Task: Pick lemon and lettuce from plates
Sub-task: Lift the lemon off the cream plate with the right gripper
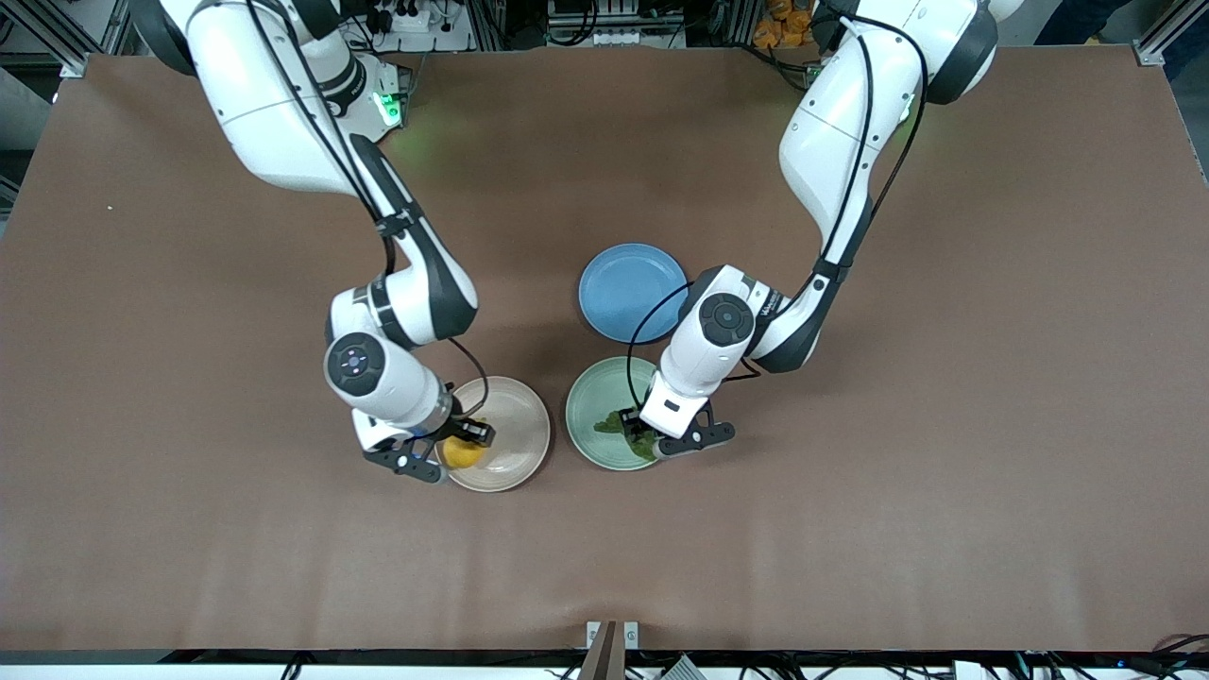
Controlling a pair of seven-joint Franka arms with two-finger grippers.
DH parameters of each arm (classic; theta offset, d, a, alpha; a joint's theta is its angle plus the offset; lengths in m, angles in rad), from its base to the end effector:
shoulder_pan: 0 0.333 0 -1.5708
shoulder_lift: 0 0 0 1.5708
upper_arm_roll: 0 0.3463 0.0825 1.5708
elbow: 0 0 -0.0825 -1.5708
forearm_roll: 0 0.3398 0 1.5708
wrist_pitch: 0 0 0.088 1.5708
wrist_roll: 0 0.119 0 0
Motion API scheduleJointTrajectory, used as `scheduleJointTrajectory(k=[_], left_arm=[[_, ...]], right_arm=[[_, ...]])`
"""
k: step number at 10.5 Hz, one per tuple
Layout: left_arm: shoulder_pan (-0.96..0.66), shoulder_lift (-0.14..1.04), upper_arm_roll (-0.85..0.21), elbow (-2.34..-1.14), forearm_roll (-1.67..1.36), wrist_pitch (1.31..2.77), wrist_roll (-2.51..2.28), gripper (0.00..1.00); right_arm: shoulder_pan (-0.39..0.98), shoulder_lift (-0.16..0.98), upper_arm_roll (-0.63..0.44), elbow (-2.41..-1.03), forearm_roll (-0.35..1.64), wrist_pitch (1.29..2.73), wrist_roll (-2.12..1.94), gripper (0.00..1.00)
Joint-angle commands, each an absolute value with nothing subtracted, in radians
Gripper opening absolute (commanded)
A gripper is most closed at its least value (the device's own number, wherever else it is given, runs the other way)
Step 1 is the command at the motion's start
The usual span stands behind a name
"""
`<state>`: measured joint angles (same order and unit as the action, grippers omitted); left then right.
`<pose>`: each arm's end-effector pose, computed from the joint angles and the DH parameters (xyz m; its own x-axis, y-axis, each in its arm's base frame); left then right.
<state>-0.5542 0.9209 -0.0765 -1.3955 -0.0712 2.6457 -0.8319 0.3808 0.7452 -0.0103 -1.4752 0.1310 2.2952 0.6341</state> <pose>0.6184 -0.4298 0.2239 0.9411 0.3116 0.1311 0.2593 -0.9142 0.3116 0.6624 0.2633 0.2798 0.9415 -0.3371 -0.0005 -0.3347 -0.9346 -0.1202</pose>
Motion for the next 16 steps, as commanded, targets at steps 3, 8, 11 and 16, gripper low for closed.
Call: scheduleJointTrajectory(k=[3, 8, 11, 16], left_arm=[[-0.572, 0.936, -0.060, -1.376, -0.075, 2.652, -0.871, 0.00], [-0.568, 0.917, -0.060, -1.374, -0.075, 2.561, -0.867, 0.00], [-0.557, 0.894, -0.064, -1.370, -0.072, 2.432, -0.848, 0.00], [-0.511, 0.854, -0.072, -1.338, -0.075, 2.248, -0.778, 0.00]], right_arm=[[0.289, 0.672, -0.015, -1.427, 0.107, 2.142, 0.514, 0.00], [0.117, 0.660, -0.031, -1.469, 0.017, 2.036, 0.283, 0.00], [0.036, 0.673, -0.032, -1.471, -0.021, 2.046, 0.201, 0.00], [-0.037, 0.707, -0.032, -1.473, -0.025, 2.109, 0.071, 0.11]])
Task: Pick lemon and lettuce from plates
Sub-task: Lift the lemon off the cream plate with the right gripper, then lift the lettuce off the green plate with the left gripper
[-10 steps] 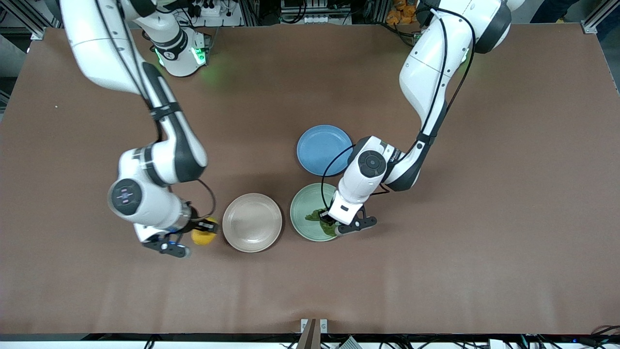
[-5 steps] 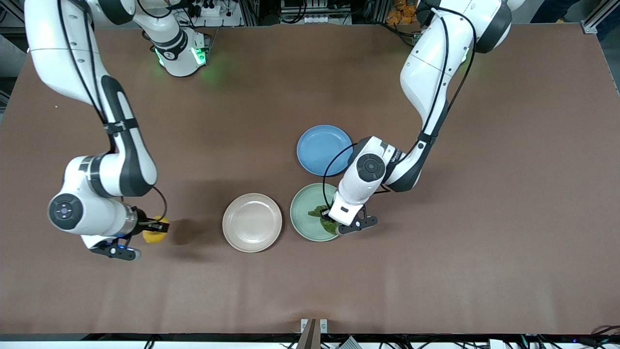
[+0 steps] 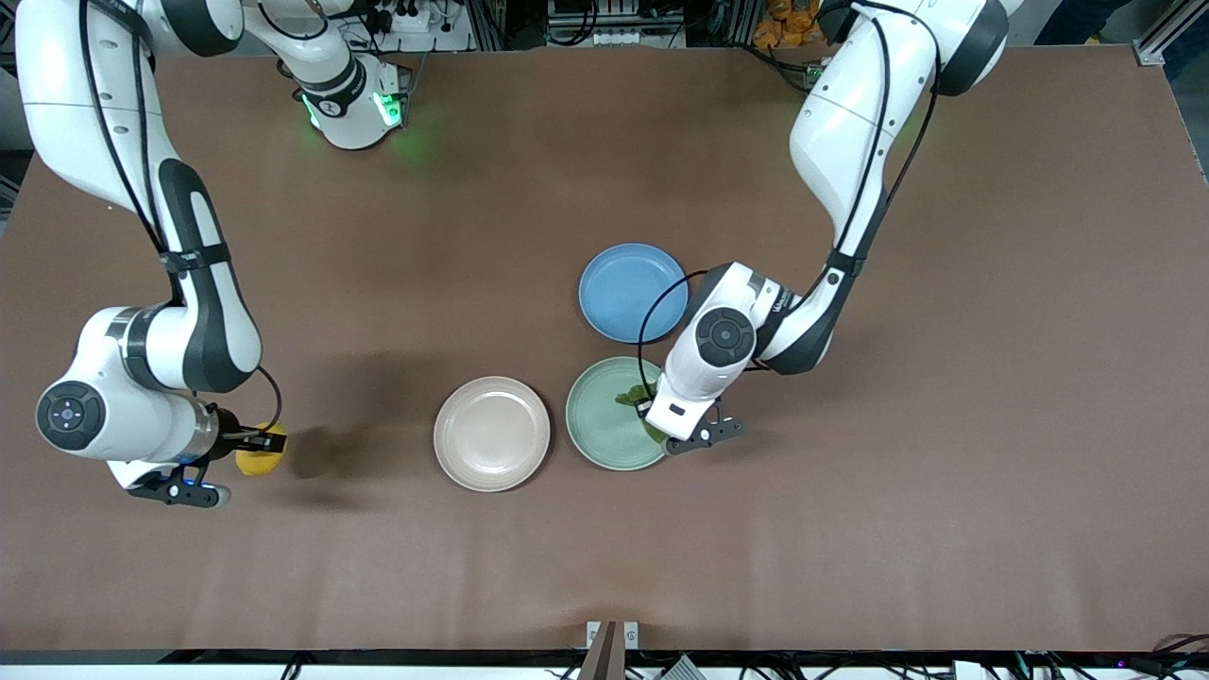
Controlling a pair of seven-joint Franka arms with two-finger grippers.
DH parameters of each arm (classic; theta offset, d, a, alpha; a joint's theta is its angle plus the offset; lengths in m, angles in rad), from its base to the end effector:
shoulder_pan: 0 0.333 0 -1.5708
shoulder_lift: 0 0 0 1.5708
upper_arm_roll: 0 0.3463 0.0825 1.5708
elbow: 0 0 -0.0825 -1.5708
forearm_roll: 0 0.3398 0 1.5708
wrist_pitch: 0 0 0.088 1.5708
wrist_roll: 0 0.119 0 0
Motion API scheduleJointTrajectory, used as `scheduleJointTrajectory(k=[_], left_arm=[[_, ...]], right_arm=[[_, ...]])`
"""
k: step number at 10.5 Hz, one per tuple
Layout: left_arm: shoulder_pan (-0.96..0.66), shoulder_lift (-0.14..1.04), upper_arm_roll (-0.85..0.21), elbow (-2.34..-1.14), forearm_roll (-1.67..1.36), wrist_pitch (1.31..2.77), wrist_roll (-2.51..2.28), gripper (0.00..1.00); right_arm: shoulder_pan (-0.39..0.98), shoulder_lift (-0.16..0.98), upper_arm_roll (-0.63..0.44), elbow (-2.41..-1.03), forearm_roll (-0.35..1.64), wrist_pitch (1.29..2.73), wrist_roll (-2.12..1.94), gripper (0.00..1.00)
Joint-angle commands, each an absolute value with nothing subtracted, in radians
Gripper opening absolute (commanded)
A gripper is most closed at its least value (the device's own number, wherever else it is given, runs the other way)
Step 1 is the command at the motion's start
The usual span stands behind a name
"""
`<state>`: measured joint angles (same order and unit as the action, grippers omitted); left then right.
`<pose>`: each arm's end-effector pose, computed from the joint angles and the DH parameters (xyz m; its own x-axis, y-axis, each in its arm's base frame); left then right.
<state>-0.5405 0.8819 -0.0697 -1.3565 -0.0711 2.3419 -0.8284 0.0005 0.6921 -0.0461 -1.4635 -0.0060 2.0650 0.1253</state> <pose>0.6112 -0.4130 0.2358 0.9575 0.2882 -0.0128 0.2868 -0.9465 0.1479 0.6898 -0.0254 0.3021 0.9836 -0.1592 -0.0850 -0.1558 -0.9867 0.0454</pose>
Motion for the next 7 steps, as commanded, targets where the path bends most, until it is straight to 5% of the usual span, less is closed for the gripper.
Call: scheduleJointTrajectory(k=[1, 2, 4, 7], left_arm=[[-0.502, 0.853, -0.072, -1.303, -0.077, 2.177, -0.753, 0.00], [-0.483, 0.851, -0.075, -1.283, -0.077, 2.114, -0.729, 0.00], [-0.457, 0.821, -0.077, -1.281, -0.077, 2.027, -0.671, 0.00], [-0.405, 0.756, -0.068, -1.281, -0.074, 1.886, -0.537, 0.00]], right_arm=[[-0.057, 0.718, -0.031, -1.488, -0.023, 2.143, 0.034, 0.15], [-0.066, 0.718, -0.031, -1.518, -0.021, 2.195, 0.011, 0.22], [-0.066, 0.719, -0.031, -1.555, -0.020, 2.252, 0.011, 1.00], [-0.055, 0.716, -0.031, -1.562, -0.020, 2.243, 0.021, 1.00]])
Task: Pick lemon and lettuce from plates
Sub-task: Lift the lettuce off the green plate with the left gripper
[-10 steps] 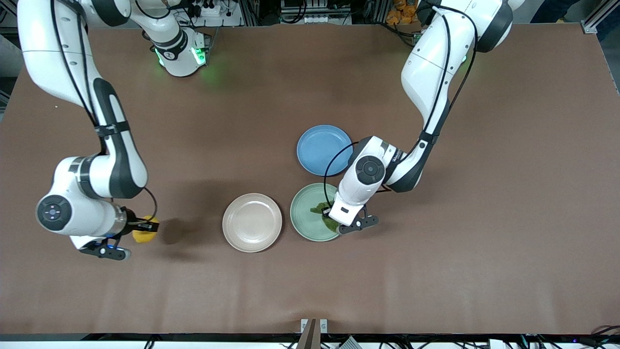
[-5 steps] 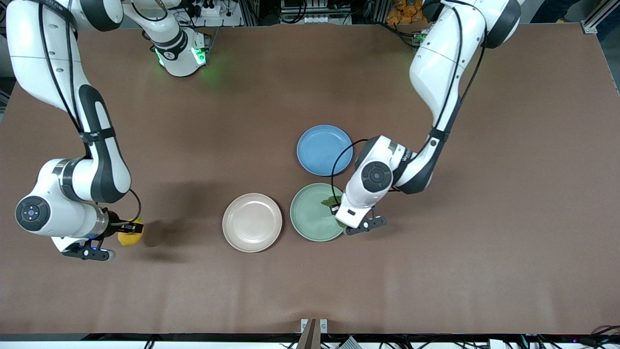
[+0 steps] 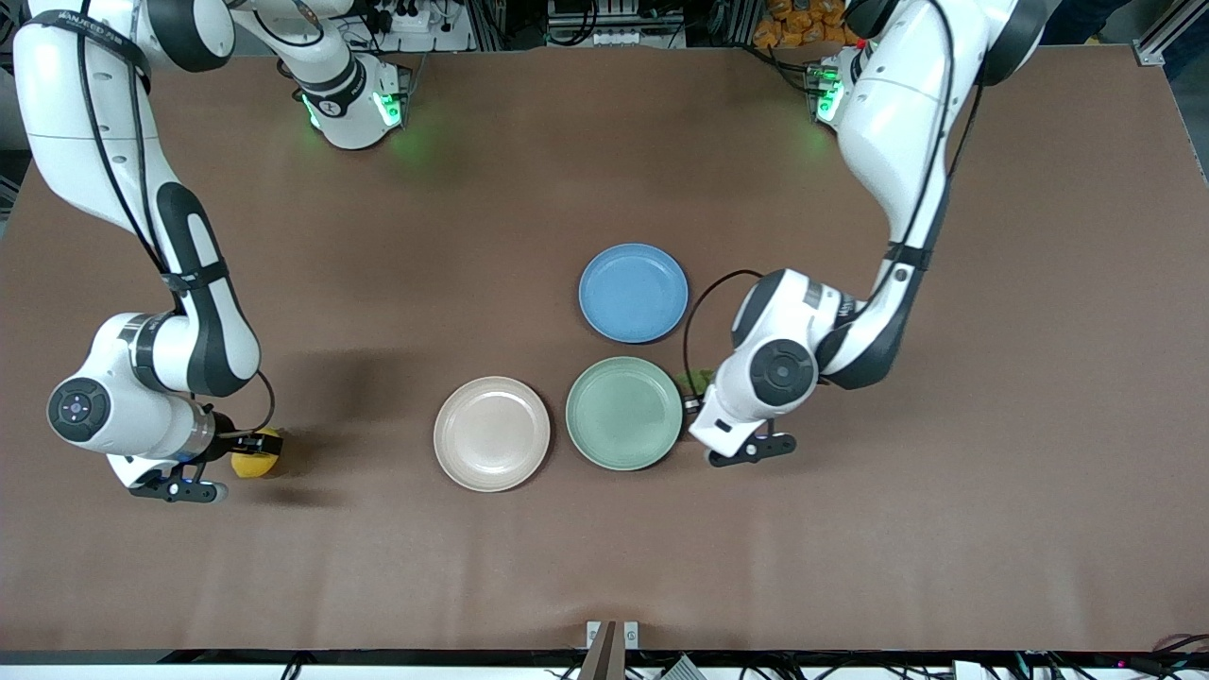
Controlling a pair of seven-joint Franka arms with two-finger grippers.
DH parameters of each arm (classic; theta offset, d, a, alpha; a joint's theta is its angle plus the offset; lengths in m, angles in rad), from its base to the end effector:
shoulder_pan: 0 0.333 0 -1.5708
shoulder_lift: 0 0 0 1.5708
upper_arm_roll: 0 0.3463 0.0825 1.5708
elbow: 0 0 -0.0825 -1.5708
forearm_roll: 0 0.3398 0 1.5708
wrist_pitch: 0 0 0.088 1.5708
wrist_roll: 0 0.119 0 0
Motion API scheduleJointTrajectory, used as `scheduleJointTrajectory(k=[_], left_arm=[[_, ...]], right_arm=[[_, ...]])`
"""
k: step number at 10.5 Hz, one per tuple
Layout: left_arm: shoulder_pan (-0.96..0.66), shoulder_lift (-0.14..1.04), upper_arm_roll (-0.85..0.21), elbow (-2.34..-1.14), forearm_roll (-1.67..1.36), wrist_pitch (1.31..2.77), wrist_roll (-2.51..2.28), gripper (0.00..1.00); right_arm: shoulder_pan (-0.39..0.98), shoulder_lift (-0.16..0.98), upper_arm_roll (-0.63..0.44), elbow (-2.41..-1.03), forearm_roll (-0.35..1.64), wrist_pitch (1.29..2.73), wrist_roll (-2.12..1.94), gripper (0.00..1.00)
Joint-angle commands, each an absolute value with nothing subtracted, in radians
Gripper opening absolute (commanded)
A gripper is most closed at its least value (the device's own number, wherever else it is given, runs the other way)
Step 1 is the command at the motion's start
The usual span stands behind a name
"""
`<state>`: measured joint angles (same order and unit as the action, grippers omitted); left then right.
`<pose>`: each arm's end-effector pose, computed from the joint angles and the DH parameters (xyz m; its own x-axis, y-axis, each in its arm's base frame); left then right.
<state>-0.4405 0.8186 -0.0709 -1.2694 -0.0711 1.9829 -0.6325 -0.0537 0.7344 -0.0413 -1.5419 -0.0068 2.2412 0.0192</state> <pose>0.6325 -0.3452 0.2869 0.9740 0.1677 -0.1524 0.1740 -0.9843 0.0288 0.6866 -0.0605 0.2555 0.9944 -0.1001 -0.0341 -0.0989 -0.9945 0.0335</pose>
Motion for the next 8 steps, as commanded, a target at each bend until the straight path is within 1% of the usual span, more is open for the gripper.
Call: scheduleJointTrajectory(k=[1, 2, 3, 6, 8], left_arm=[[-0.384, 0.730, -0.063, -1.284, -0.072, 1.853, -0.496, 0.00], [-0.358, 0.706, -0.061, -1.285, -0.069, 1.827, -0.459, 0.00], [-0.339, 0.687, -0.061, -1.287, -0.066, 1.807, -0.427, 0.00], [-0.281, 0.670, -0.060, -1.301, -0.066, 1.721, -0.336, 0.00], [-0.243, 0.666, -0.058, -1.310, -0.061, 1.700, -0.287, 0.00]], right_arm=[[-0.058, 0.713, -0.031, -1.566, -0.020, 2.247, 0.014, 1.00], [-0.058, 0.700, -0.031, -1.568, -0.020, 2.243, 0.014, 1.00], [-0.061, 0.668, -0.031, -1.600, -0.018, 2.246, 0.014, 1.00], [-0.045, 0.491, -0.031, -1.800, -0.020, 2.290, 0.021, 1.00], [-0.037, 0.386, -0.031, -1.926, -0.020, 2.313, 0.021, 1.00]])
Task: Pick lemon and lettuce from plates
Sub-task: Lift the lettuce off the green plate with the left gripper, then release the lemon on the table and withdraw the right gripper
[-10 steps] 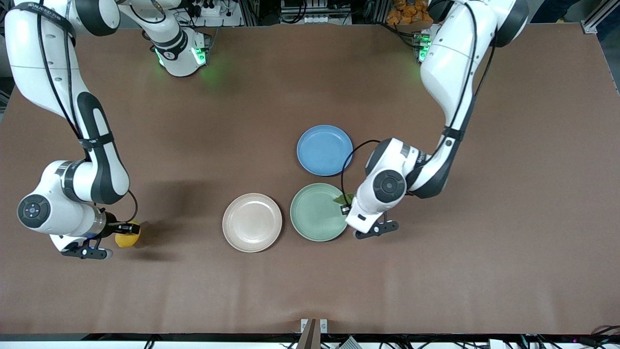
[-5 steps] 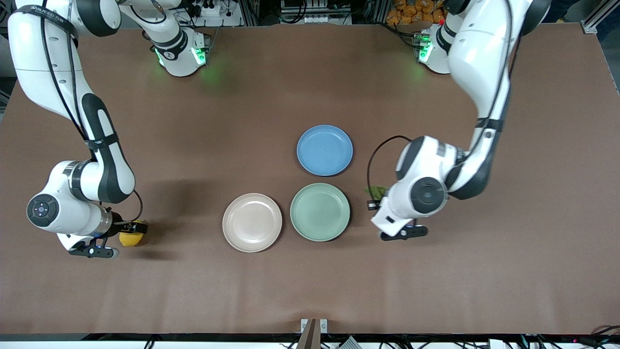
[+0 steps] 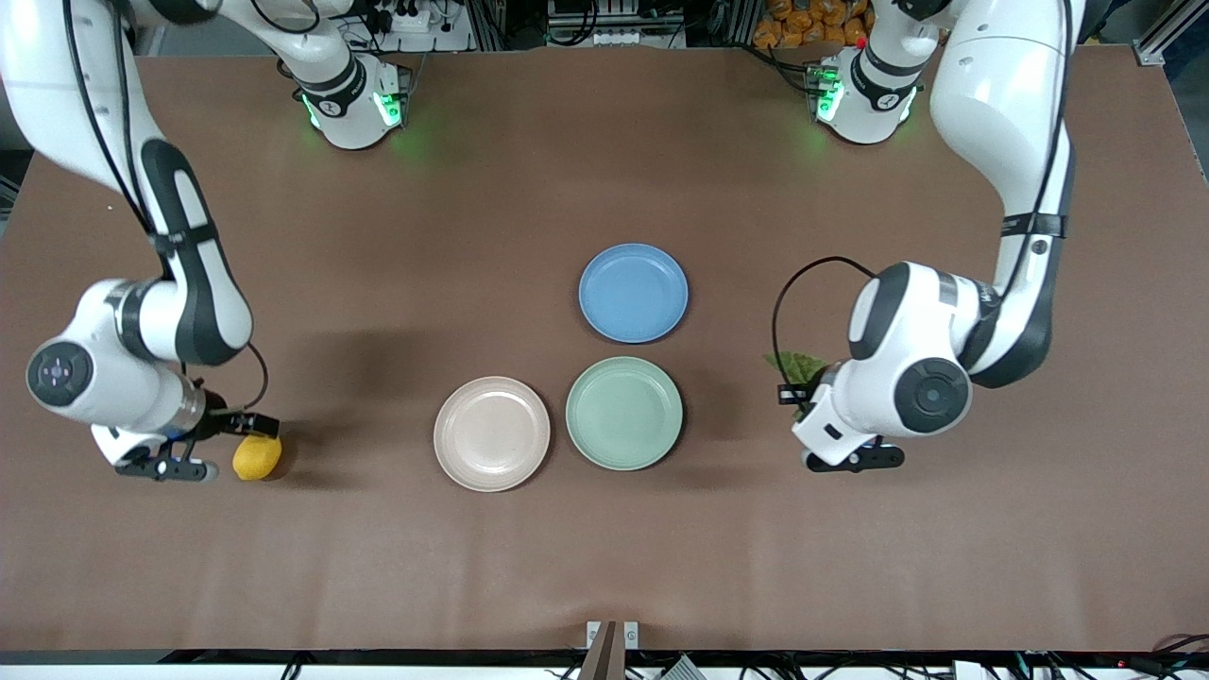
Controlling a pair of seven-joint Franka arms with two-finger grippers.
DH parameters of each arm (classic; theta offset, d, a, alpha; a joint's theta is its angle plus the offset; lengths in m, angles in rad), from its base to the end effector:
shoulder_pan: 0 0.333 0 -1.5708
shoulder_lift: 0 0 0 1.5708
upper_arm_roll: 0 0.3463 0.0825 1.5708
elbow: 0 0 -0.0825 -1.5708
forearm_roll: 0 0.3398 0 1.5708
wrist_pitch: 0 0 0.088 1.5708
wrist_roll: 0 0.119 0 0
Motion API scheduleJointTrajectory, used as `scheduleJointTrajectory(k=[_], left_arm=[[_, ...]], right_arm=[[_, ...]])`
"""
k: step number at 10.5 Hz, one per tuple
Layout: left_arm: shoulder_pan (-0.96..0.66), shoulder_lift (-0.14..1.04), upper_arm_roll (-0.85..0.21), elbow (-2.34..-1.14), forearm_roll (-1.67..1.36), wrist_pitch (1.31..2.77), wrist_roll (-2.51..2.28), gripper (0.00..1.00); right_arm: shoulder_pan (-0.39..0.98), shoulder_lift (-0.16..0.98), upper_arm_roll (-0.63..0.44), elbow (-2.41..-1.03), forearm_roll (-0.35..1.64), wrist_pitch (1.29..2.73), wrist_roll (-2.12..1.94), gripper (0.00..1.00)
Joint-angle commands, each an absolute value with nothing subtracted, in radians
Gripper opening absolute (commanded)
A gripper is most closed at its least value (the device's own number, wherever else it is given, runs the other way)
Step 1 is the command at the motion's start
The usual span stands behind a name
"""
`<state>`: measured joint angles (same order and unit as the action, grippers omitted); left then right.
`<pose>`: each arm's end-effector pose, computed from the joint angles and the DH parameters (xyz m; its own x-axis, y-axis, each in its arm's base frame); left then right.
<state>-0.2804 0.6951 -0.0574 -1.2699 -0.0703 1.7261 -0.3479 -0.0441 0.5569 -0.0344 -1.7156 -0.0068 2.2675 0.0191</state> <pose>0.6500 -0.2255 0.3564 0.9658 0.0350 -0.2569 0.0401 -0.9991 0.0148 0.6515 -0.0485 0.3078 0.9961 -0.0880 -0.0044 -0.0879 -0.9959 0.0235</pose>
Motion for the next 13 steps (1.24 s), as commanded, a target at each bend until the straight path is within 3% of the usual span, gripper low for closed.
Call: scheduleJointTrajectory(k=[1, 7, 11, 12, 13], left_arm=[[-0.235, 0.670, -0.058, -1.319, -0.029, 1.700, -0.276, 0.00], [-0.163, 0.713, -0.060, -1.324, 0.047, 1.707, -0.229, 0.00], [-0.152, 0.742, -0.060, -1.327, 0.072, 1.718, -0.213, 0.00], [-0.150, 0.747, -0.060, -1.327, 0.072, 1.720, -0.187, 0.24], [-0.150, 0.750, -0.060, -1.327, 0.081, 1.721, -0.134, 0.97]], right_arm=[[-0.040, 0.338, -0.031, -1.971, -0.020, 2.310, 0.021, 1.00], [-0.074, 0.062, -0.029, -2.207, -0.018, 2.309, 0.023, 1.00], [-0.069, -0.044, -0.029, -2.229, -0.018, 2.226, 0.023, 1.00], [-0.071, -0.054, -0.028, -2.211, -0.018, 2.217, 0.023, 1.00], [-0.071, -0.052, -0.028, -2.154, -0.018, 2.168, 0.023, 1.00]])
